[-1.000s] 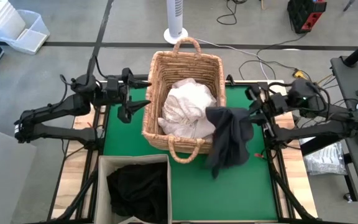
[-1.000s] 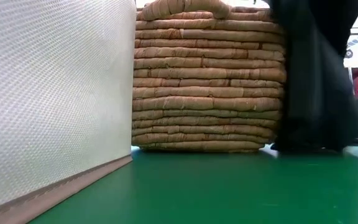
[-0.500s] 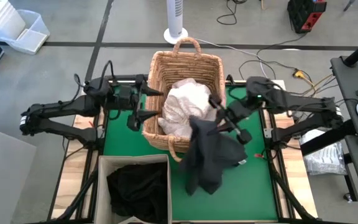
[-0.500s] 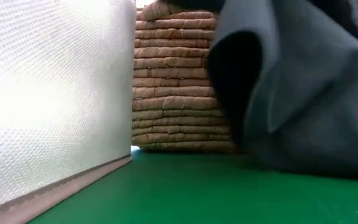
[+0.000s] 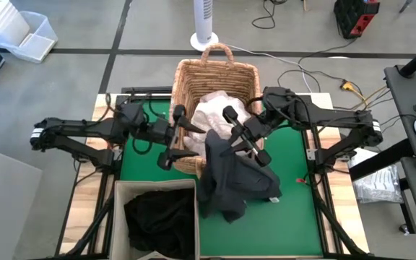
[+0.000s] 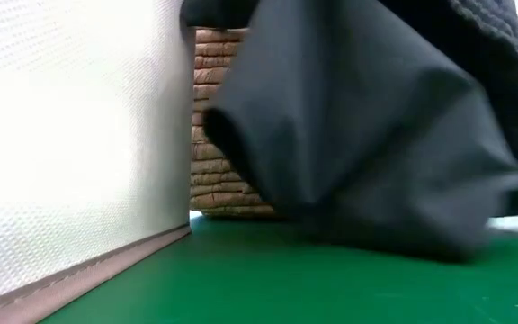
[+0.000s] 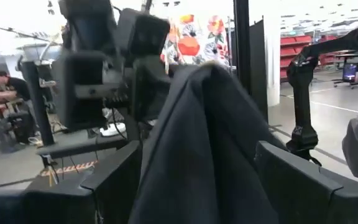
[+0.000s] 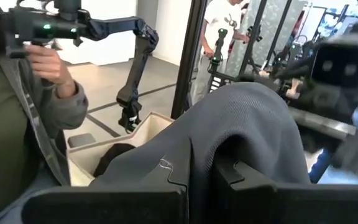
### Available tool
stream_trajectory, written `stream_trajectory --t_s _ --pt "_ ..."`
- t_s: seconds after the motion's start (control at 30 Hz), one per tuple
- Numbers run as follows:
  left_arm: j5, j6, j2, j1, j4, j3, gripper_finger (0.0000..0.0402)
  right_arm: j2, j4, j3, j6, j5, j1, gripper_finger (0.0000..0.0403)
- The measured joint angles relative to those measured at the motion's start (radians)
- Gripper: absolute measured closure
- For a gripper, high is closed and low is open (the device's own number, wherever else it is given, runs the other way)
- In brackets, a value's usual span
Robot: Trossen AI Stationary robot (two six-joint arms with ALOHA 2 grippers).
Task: Sort clothes
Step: Put the black pants into the gray laundry bin
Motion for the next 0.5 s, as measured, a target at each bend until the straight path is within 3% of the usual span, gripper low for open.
stream_trajectory --t_s 0.13,0.37,0.5 --pt "0.013 -0.019 0.058 -0.007 0.052 0.002 0.0113 0.035 -0.003 0.040 -0.014 0.000 0.000 0.0390" --pt "0.191 -0.083 0.138 -0.019 0.176 0.002 0.0113 0.058 -0.018 0.061 -0.046 0.007 0.000 0.0390" --pt "0.202 -0.112 0.166 -0.021 0.202 0.002 0.0113 0.059 -0.025 0.061 -0.071 0.008 0.000 0.0390"
